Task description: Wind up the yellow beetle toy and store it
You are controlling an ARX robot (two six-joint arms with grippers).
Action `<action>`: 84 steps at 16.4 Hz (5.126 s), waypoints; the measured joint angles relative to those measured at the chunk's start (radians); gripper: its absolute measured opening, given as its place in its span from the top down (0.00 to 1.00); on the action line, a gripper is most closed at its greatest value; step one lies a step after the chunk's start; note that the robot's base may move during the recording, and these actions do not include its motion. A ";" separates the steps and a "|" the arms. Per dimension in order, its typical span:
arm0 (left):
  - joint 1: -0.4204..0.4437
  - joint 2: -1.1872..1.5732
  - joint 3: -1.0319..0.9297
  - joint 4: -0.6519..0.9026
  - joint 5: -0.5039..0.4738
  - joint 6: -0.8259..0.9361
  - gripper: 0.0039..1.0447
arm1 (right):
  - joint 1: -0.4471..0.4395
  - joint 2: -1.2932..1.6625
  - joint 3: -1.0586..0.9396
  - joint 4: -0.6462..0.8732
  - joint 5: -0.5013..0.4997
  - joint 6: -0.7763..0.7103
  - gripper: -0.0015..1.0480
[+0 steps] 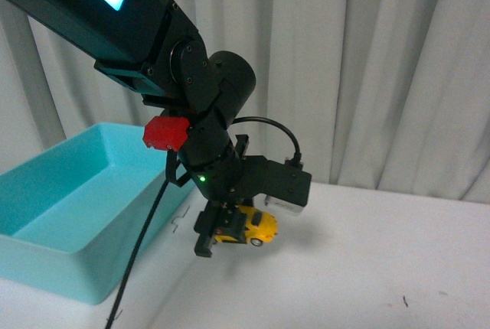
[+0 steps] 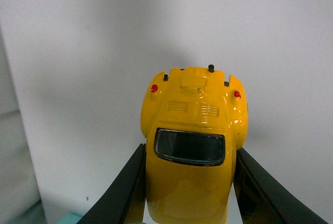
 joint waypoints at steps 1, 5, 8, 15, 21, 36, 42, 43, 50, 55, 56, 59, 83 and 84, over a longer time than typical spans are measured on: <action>-0.002 -0.042 -0.009 0.004 0.042 -0.035 0.61 | 0.000 0.000 0.000 0.000 0.000 0.000 0.06; 0.051 -0.196 -0.035 0.087 0.147 -0.205 0.61 | 0.000 0.000 0.000 0.000 0.000 0.000 0.06; 0.140 -0.302 -0.055 0.167 0.149 -0.370 0.61 | 0.000 0.000 0.000 0.000 0.000 0.000 0.06; 0.422 -0.268 -0.082 0.174 -0.187 -0.899 0.61 | 0.000 0.000 0.000 0.000 0.000 0.000 0.06; 0.412 -0.203 -0.081 0.191 -0.241 -0.945 0.61 | 0.000 0.000 0.000 0.000 0.000 0.000 0.06; 0.418 0.188 0.197 0.061 -0.227 -1.013 0.04 | 0.000 0.000 0.000 0.000 0.000 0.000 0.06; 0.413 -0.072 0.041 0.243 -0.045 -1.087 0.06 | 0.000 0.000 0.000 0.000 0.000 0.000 0.06; 0.413 -0.192 -0.012 0.274 -0.010 -1.095 0.06 | 0.000 0.000 0.000 0.000 0.000 0.000 0.06; 0.363 -0.903 -0.780 1.037 0.026 -1.334 0.40 | 0.000 0.000 0.000 0.000 0.000 0.000 0.06; 0.313 -1.088 -1.176 1.188 -0.032 -1.380 0.99 | 0.000 0.000 0.000 0.000 0.000 0.000 0.06; 0.305 -1.129 -1.197 1.205 -0.036 -1.382 0.99 | 0.000 0.000 0.000 0.000 0.000 0.000 0.06; 0.233 -1.211 -1.293 1.194 -0.097 -1.382 0.99 | 0.000 0.000 0.000 0.000 -0.003 0.000 0.06; 0.233 -1.909 -1.512 0.734 -0.106 -1.382 0.99 | 0.000 0.000 0.000 0.000 0.000 0.000 0.06; 0.233 -1.932 -1.512 0.714 -0.107 -1.382 0.99 | 0.000 0.000 0.000 0.000 0.000 0.000 0.06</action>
